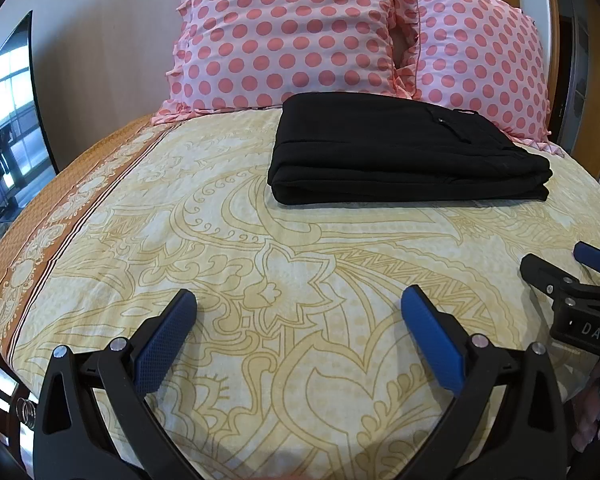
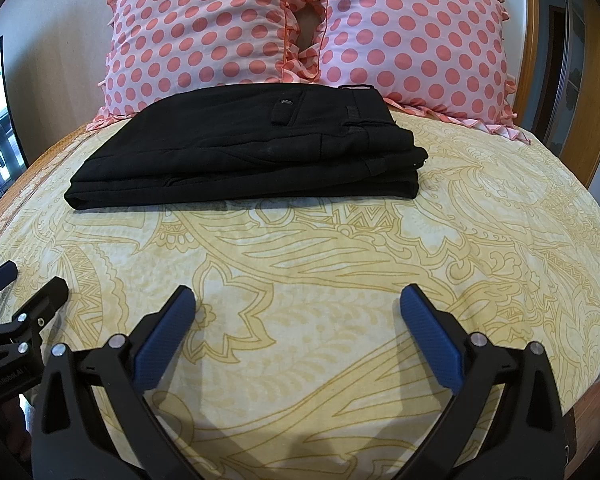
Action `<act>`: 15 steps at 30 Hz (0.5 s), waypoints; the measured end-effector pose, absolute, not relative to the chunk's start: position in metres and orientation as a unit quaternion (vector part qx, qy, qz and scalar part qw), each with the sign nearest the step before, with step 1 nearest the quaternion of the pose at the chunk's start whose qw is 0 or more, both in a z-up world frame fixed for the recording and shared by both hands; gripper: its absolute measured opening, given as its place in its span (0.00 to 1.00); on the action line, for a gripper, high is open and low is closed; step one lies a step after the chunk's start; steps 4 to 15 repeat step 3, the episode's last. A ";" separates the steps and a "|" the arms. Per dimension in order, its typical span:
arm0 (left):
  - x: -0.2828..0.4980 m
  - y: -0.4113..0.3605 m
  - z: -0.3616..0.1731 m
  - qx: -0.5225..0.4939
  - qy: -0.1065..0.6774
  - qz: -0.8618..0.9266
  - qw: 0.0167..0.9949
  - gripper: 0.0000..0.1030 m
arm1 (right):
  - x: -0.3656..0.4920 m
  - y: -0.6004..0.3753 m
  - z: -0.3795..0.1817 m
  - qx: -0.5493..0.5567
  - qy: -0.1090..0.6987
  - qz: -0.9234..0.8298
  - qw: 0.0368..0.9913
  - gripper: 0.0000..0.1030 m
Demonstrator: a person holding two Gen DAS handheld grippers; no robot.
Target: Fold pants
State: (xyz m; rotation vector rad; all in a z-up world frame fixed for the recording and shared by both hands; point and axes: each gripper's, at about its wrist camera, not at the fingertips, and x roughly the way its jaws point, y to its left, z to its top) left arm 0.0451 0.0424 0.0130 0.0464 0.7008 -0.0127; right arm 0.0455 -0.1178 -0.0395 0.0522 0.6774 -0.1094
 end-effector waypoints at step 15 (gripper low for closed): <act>0.047 0.043 0.013 0.023 0.347 -0.006 0.938 0.99 | 0.045 -0.118 -0.039 0.026 0.332 -0.054 0.941 0.98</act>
